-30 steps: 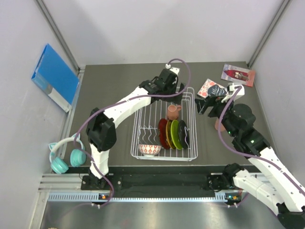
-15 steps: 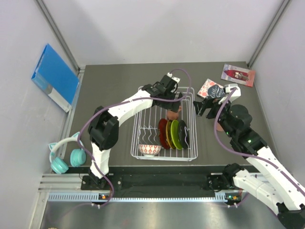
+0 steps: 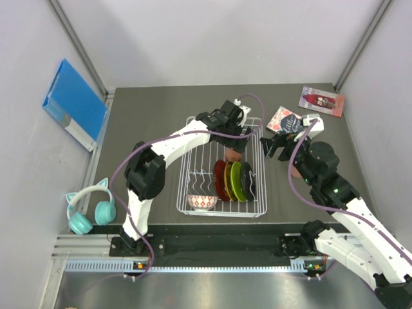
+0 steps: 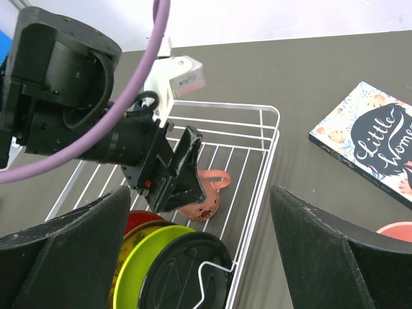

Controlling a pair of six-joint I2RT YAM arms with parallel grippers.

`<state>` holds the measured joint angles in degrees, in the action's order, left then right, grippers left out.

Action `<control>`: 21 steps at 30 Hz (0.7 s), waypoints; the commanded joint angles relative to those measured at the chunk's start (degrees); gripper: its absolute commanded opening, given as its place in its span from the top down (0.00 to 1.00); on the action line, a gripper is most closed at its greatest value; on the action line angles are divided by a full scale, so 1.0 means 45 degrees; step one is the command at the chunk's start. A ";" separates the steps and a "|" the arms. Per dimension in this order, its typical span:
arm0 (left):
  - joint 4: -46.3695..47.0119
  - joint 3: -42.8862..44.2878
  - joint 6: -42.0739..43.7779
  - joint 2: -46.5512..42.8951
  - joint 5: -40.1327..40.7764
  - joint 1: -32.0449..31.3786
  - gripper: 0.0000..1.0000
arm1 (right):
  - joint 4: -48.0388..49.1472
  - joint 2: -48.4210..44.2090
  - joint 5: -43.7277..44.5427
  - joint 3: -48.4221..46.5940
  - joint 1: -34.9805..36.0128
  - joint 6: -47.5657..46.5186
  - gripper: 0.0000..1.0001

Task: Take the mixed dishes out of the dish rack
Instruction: Pick up the cup from the dish rack.

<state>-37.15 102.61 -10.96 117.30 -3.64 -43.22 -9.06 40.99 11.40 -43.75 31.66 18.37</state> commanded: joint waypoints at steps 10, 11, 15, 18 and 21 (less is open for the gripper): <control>-0.0202 -0.0419 0.0190 0.0672 -0.0070 -0.0063 0.19 | 0.0354 -0.0086 -0.0072 0.0171 0.0152 -0.0137 0.12; -0.0241 -0.0419 0.0190 0.0711 -0.0128 -0.0082 0.23 | 0.0334 -0.0086 -0.0072 0.0151 0.0152 -0.0156 0.12; -0.0280 -0.0438 0.0209 0.0673 -0.0032 -0.0063 0.42 | 0.0314 -0.0086 0.0006 0.0132 0.0152 -0.0157 0.12; -0.0320 -0.0438 0.0307 0.0440 0.0182 -0.0063 0.51 | 0.0373 -0.0008 0.0006 0.0112 0.0152 -0.0157 0.12; -0.0319 -0.0438 0.0404 0.0186 0.0301 -0.0063 0.64 | 0.0392 0.0012 0.0026 0.0093 0.0152 -0.0157 0.12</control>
<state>-37.69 100.86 -10.31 120.38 -3.60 -43.27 -9.10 41.10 11.31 -42.76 31.68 18.11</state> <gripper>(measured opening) 0.686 0.878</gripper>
